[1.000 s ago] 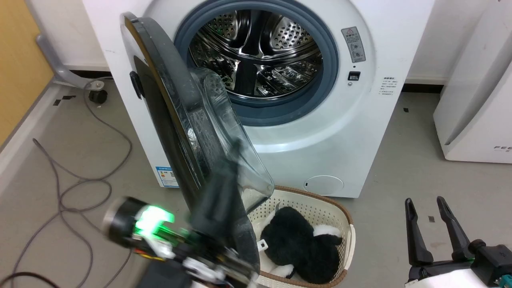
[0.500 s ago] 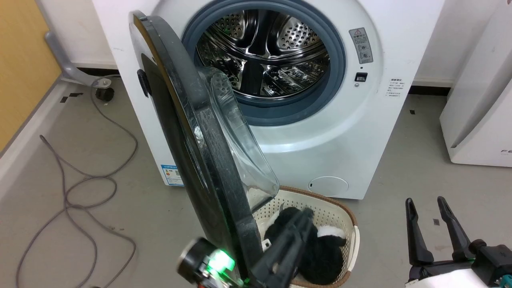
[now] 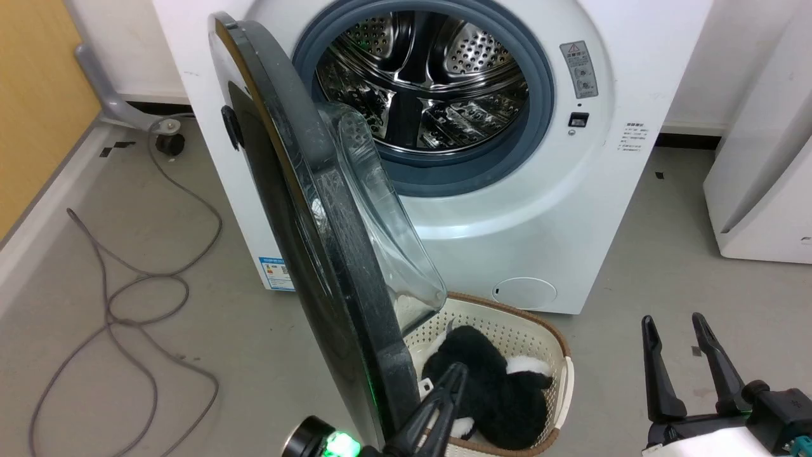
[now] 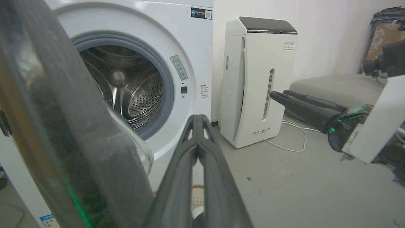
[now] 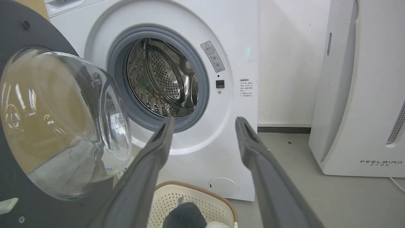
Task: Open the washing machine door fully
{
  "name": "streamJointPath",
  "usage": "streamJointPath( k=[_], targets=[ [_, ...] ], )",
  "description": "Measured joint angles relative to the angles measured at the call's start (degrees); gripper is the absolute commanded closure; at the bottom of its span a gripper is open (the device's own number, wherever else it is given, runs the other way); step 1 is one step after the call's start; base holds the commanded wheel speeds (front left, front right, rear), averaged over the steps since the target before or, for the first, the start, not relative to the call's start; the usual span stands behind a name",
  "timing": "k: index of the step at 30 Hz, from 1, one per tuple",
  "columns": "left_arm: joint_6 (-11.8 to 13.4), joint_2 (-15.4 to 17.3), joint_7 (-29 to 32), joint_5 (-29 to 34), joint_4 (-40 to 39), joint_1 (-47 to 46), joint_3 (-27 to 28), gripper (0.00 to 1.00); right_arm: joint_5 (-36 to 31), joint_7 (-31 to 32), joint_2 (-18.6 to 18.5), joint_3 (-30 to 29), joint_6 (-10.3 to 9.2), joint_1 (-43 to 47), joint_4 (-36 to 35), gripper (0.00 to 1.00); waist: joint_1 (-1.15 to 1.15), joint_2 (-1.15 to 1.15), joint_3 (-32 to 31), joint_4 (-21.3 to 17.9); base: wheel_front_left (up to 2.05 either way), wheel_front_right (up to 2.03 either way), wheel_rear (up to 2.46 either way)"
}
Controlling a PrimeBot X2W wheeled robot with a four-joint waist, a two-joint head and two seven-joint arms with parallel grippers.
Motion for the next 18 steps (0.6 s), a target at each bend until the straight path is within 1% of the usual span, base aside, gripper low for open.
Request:
streamJointPath(
  k=[4,10,18],
  targets=[
    [0.47,0.0,0.0,-0.67,1.97,0.03,1.19,1.0,0.0,0.0,0.0,-0.1,0.0,0.0,0.12,0.0,0.0,0.0,0.13,0.41,0.0,0.0,0.0],
    [0.46,-0.04,0.0,-1.16,4.03,0.03,1.76,1.0,0.0,0.0,0.0,-0.29,0.0,0.0,0.24,0.0,0.0,0.0,0.15,1.66,0.0,0.0,0.0],
    [0.05,-0.32,0.0,-1.65,4.41,0.04,2.37,1.0,0.47,-0.01,0.01,-0.54,0.0,0.03,0.27,0.0,0.0,0.0,0.17,4.67,0.0,0.0,0.0]
  ],
)
